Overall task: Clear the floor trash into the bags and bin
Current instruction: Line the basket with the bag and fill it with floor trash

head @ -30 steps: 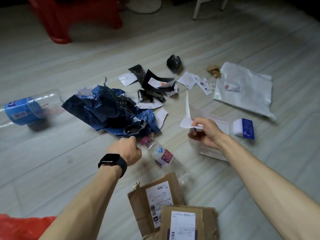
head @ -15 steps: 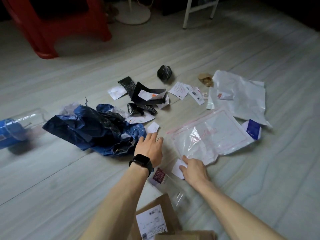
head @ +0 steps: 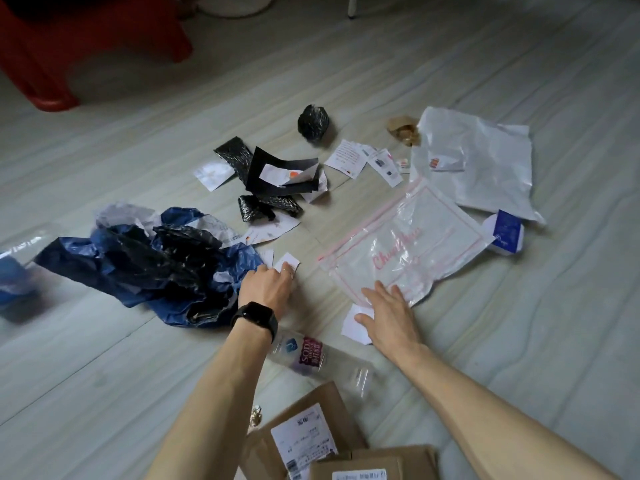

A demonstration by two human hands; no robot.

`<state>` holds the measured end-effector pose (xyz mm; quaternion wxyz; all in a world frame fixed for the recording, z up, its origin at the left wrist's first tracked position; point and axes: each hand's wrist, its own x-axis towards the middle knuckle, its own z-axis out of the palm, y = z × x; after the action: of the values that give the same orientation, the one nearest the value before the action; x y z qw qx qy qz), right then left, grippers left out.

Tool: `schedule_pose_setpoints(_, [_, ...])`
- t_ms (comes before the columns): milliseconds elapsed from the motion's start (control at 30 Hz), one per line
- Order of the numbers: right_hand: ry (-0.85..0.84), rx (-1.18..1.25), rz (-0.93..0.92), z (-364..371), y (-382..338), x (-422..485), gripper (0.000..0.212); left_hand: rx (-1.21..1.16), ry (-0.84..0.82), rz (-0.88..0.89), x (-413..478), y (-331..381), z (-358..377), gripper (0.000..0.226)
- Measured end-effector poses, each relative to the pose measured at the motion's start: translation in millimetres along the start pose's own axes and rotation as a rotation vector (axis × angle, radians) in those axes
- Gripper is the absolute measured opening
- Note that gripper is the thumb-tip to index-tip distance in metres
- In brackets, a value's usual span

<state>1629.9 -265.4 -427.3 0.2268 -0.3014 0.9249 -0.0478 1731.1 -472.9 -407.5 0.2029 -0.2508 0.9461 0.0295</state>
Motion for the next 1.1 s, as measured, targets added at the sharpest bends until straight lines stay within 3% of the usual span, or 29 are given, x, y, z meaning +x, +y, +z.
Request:
schedule_pose_setpoints(167, [-0.007, 0.093, 0.043, -3.2, -5.9, -5.1, 0.072, -0.019, 0.038, -0.007, -9.7, 0.4, -1.8, 0.025])
schedule_pose_setpoints(300, [0.058, 0.056, -0.046, 9.7, -9.2, -20.8, 0.049, -0.17, 0.038, -0.05, -23.6, -7.2, 6.5, 0.022])
schedule_pose_setpoints(467, [0.035, 0.12, -0.051, 20.5, -15.3, -32.9, 0.034, -0.075, -0.029, 0.04, -32.1, -6.9, 4.6, 0.024])
schedule_pose_setpoints(633, [0.126, -0.066, -0.067, 8.7, -21.6, -25.7, 0.02, -0.067, 0.001, 0.044, -40.8, -6.5, 7.6, 0.021])
schedule_pose_setpoints(767, [-0.027, 0.056, 0.014, 2.7, -17.2, -18.4, 0.01, -0.119, 0.008, -0.013, -43.1, -2.6, 14.2, 0.03])
schedule_pose_setpoints(833, [-0.021, 0.041, 0.013, 5.4, -17.8, -20.9, 0.017, -0.183, -0.014, -0.12, -46.1, -0.1, 18.6, 0.045])
schedule_pose_setpoints(933, [0.034, 0.036, 0.014, 6.8, -19.0, -25.8, 0.043, -0.29, -0.05, -0.271, -49.8, -4.0, 24.0, 0.061])
schedule_pose_setpoints(1100, [-0.018, 0.128, 0.116, 3.5, -23.1, -25.0, 0.092, -0.266, -0.047, -0.317, -52.5, -7.3, 28.8, 0.067])
